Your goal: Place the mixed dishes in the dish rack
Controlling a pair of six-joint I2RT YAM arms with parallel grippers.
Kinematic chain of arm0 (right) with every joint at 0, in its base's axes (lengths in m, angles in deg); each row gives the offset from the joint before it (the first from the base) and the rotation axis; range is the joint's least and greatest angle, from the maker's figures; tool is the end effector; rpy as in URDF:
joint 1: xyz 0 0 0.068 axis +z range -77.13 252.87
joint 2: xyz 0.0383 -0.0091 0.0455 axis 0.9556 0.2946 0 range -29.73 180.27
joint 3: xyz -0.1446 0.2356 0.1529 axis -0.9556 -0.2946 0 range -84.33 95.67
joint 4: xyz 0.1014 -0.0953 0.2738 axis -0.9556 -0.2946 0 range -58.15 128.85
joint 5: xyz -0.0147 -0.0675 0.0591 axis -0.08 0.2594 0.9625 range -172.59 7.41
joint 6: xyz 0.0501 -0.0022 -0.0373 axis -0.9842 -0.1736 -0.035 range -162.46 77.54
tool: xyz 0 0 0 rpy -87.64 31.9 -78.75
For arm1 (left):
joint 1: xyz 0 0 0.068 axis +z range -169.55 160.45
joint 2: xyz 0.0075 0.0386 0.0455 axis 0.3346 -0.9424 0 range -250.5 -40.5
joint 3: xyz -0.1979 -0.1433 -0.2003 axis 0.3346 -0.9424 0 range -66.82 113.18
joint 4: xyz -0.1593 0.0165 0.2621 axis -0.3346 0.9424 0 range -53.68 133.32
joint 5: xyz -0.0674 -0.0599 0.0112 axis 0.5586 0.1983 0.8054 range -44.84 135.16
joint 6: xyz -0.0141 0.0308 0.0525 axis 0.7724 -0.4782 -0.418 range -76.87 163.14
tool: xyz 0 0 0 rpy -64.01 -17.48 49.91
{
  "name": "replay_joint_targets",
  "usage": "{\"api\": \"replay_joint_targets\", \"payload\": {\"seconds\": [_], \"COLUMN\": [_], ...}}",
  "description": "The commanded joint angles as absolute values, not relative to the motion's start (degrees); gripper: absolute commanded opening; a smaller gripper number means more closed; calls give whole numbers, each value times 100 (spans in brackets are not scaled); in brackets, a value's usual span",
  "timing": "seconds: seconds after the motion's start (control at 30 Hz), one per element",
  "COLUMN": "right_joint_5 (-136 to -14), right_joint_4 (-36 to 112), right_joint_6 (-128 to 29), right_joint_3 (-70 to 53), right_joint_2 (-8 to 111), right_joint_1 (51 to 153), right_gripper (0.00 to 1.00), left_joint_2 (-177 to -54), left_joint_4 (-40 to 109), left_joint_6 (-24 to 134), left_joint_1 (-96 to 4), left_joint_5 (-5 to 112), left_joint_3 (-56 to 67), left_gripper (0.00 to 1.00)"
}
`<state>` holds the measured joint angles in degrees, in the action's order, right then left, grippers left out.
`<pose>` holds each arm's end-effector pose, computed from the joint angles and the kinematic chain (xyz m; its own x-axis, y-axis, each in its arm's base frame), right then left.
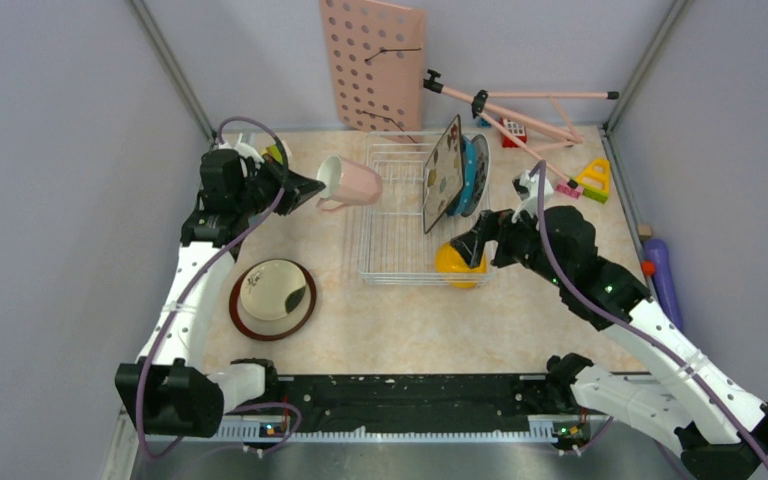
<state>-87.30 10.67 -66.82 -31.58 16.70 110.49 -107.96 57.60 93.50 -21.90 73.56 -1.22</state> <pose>0.1647 0.1221 0.3837 -0.4948 0.1378 -0.8580 -0.3776 0.8552 0.3551 0.3021 -0.0350 0.4032 -0.6147 -0.6528 -0.4427 -0.0005 0.5616 -0.8274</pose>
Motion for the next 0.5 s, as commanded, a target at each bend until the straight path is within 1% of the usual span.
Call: {"api": "replay_joint_targets", "payload": {"seconds": [0.0, 0.17, 0.47], "right_joint_5": [-7156, -6342, -5921], "right_joint_4": [2142, 2919, 4137], "right_joint_6": [-6553, -6886, -7529], "right_joint_3": [-2670, -2640, -2915], "right_joint_2": [1763, 1991, 2081], "right_joint_1": [11013, 11013, 11013], "right_gripper": [96, 98, 99], "left_joint_2": [-10240, -10085, -10211], "left_joint_4": [4271, 2900, 1773], "left_joint_6": [10154, 11003, 11593], "left_joint_1": [-2267, -2617, -3368], "left_joint_5": [8865, 9473, 9481], "left_joint_3": [-400, -950, -1198], "left_gripper": [0, 0, 0]}}
